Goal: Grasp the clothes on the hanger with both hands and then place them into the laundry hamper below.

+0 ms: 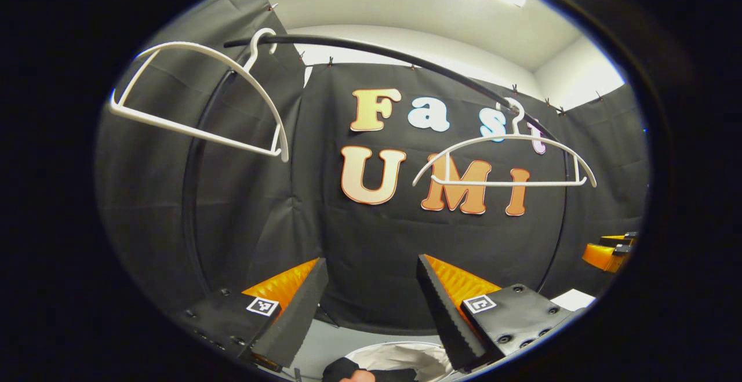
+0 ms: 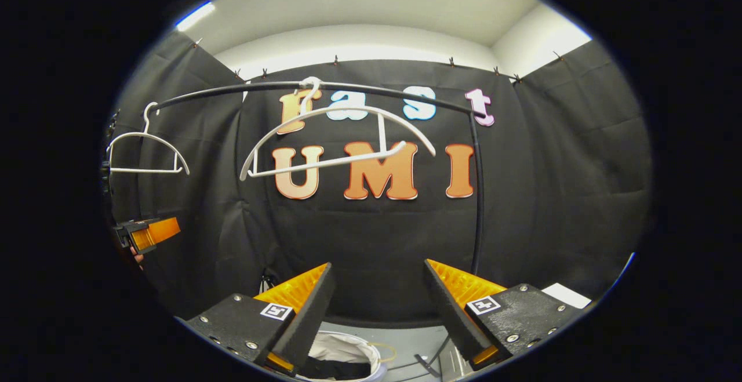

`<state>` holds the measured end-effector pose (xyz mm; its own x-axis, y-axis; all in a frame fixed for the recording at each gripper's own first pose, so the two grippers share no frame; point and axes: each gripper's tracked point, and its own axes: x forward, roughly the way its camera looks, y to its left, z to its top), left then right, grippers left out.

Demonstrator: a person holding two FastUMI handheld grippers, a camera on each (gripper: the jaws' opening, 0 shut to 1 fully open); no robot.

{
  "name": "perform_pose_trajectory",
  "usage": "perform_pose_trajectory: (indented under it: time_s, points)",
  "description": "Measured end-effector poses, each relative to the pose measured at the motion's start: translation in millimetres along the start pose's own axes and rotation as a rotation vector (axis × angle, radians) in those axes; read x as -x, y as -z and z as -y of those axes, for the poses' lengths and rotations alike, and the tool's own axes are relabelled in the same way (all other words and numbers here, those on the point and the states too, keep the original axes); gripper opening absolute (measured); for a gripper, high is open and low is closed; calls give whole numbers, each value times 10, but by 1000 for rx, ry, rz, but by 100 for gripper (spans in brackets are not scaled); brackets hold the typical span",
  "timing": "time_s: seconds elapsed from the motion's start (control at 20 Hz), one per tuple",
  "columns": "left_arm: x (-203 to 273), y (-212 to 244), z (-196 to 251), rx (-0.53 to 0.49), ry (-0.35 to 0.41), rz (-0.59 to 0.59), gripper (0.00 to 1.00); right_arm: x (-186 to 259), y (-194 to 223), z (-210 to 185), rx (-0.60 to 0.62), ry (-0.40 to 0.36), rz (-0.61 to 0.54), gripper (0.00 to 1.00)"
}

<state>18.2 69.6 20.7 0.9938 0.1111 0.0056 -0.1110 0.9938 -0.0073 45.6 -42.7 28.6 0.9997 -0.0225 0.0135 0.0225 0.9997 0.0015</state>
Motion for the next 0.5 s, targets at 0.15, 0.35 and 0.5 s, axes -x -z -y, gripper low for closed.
perform_pose_trajectory:
  time_s: [0.15, 0.35, 0.5]
  points:
    - [15, -106, 7, 4, 1, 16, 99, 38, -155, -82, -5, -10, 21, 100]
    - [53, -214, -2, 7, 3, 38, 100, 127, -366, -100, -56, -25, 62, 100]
    - [66, -252, 46, 13, 15, 42, 100, 149, -392, -18, -33, -8, 72, 94]
